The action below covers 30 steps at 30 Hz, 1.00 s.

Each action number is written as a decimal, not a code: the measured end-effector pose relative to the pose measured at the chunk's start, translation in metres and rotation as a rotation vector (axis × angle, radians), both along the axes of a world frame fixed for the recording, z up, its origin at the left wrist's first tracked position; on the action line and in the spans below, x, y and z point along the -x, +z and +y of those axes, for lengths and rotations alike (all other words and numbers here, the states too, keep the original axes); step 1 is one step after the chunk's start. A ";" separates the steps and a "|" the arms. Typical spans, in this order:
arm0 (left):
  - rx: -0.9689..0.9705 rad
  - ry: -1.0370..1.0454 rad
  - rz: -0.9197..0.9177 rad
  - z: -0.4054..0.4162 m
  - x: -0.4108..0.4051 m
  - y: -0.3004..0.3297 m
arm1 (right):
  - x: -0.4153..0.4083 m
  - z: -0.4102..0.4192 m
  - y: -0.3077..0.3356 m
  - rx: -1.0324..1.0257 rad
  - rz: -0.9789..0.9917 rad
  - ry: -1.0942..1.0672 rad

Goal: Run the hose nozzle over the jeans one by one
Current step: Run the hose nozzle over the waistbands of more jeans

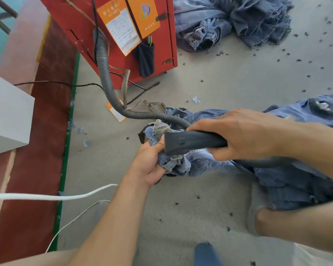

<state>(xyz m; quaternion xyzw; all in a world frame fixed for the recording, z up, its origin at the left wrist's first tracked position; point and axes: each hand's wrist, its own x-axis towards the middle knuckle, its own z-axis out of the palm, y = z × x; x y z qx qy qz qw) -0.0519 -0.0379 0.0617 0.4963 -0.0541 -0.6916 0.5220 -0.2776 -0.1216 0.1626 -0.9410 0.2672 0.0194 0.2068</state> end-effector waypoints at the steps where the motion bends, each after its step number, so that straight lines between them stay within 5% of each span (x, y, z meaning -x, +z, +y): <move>1: 0.015 -0.012 -0.003 -0.001 0.001 0.000 | 0.001 -0.003 0.002 -0.019 -0.024 -0.014; 22: 0.210 -0.176 0.130 0.012 -0.002 0.001 | 0.022 -0.020 0.020 -0.210 0.019 -0.080; 30: 0.165 -0.168 0.054 0.015 -0.005 -0.002 | 0.027 -0.032 0.022 -0.127 -0.108 -0.227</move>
